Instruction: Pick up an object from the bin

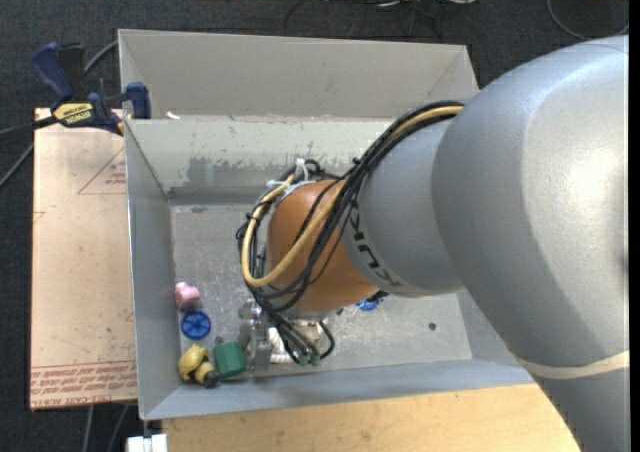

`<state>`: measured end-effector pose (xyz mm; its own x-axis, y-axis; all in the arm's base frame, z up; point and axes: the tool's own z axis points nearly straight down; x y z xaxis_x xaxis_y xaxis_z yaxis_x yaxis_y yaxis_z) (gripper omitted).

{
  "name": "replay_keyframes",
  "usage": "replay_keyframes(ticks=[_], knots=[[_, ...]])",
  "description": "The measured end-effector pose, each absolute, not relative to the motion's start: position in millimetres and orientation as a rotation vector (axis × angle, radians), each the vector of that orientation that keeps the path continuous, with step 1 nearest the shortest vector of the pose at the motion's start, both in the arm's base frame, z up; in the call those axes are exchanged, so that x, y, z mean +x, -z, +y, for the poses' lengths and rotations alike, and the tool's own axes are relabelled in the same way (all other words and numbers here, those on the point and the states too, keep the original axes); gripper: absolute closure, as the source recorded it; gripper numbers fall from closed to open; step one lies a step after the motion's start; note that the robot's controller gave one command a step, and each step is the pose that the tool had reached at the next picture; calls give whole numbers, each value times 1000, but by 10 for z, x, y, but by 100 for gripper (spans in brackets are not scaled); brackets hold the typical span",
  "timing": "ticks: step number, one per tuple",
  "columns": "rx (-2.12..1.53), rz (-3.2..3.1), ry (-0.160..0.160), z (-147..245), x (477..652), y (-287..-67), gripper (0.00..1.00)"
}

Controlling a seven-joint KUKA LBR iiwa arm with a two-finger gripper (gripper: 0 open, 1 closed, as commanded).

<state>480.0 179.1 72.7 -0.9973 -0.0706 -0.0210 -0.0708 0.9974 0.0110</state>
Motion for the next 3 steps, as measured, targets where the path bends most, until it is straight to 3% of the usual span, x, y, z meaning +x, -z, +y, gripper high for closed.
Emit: replay_keyframes(ticks=[1,2,3], knots=[[-108,3109,-21,1793,4827,-741,0],[-110,3119,-18,1790,4800,-727,100],[-108,3109,-22,1793,4828,-742,0]])
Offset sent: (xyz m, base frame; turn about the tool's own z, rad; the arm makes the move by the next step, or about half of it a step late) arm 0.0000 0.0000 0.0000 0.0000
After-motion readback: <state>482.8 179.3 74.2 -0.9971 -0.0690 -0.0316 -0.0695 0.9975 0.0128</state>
